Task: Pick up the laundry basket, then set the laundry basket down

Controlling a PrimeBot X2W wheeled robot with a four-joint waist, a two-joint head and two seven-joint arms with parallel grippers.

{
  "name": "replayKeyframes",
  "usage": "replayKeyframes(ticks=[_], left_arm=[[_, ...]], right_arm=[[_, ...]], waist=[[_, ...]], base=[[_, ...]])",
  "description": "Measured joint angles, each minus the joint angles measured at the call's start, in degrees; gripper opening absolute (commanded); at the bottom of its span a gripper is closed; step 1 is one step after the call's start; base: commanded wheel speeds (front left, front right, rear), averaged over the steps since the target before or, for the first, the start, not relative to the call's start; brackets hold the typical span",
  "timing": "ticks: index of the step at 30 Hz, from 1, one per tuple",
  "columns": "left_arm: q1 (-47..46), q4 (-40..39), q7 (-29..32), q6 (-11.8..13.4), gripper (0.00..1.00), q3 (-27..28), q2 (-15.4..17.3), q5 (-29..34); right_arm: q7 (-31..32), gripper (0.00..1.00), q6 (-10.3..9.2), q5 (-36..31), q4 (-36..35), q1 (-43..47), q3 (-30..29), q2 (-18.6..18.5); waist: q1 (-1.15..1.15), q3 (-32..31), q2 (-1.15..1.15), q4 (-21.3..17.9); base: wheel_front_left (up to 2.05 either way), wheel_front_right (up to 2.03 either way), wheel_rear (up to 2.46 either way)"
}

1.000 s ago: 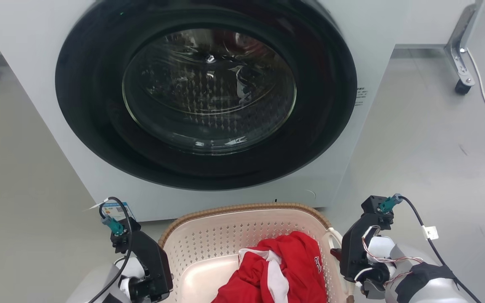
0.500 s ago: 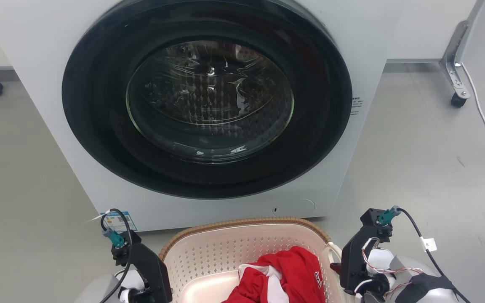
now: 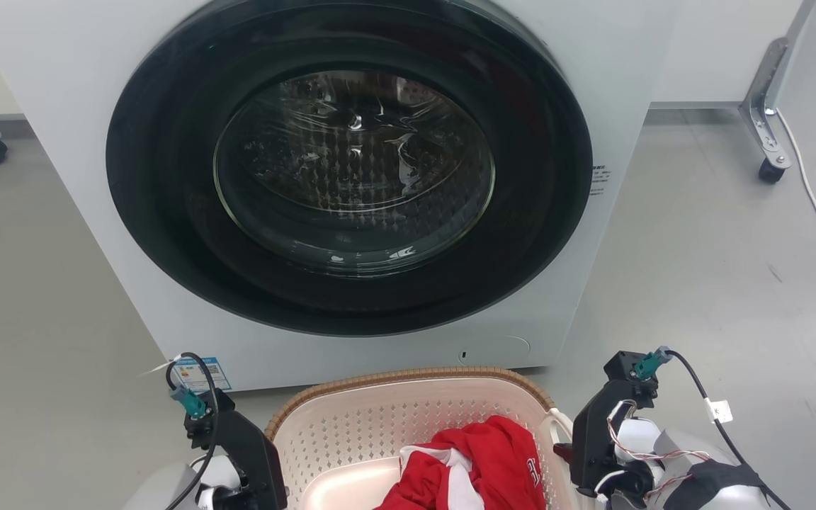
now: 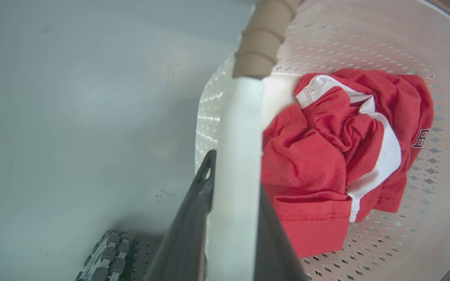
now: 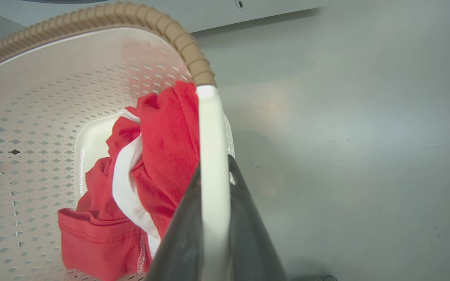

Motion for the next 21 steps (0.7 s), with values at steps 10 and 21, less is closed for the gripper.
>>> replayKeyframes(ticks=[10, 21], left_arm=[[0.0, 0.0, -0.1, 0.0, 0.0, -0.3, 0.1, -0.1], [0.0, -0.4, -0.1, 0.0, 0.0, -1.1, 0.3, -0.4]], right_arm=[[0.3, 0.0, 0.0, 0.2, 0.0, 0.0, 0.7, 0.0], [0.2, 0.0, 0.0, 0.9, 0.0, 0.0, 1.1, 0.0]], waist=[[0.0, 0.0, 0.0, 0.2], [0.0, 0.4, 0.0, 0.1]], base=[[0.0, 0.0, 0.0], [0.0, 0.0, 0.0]])
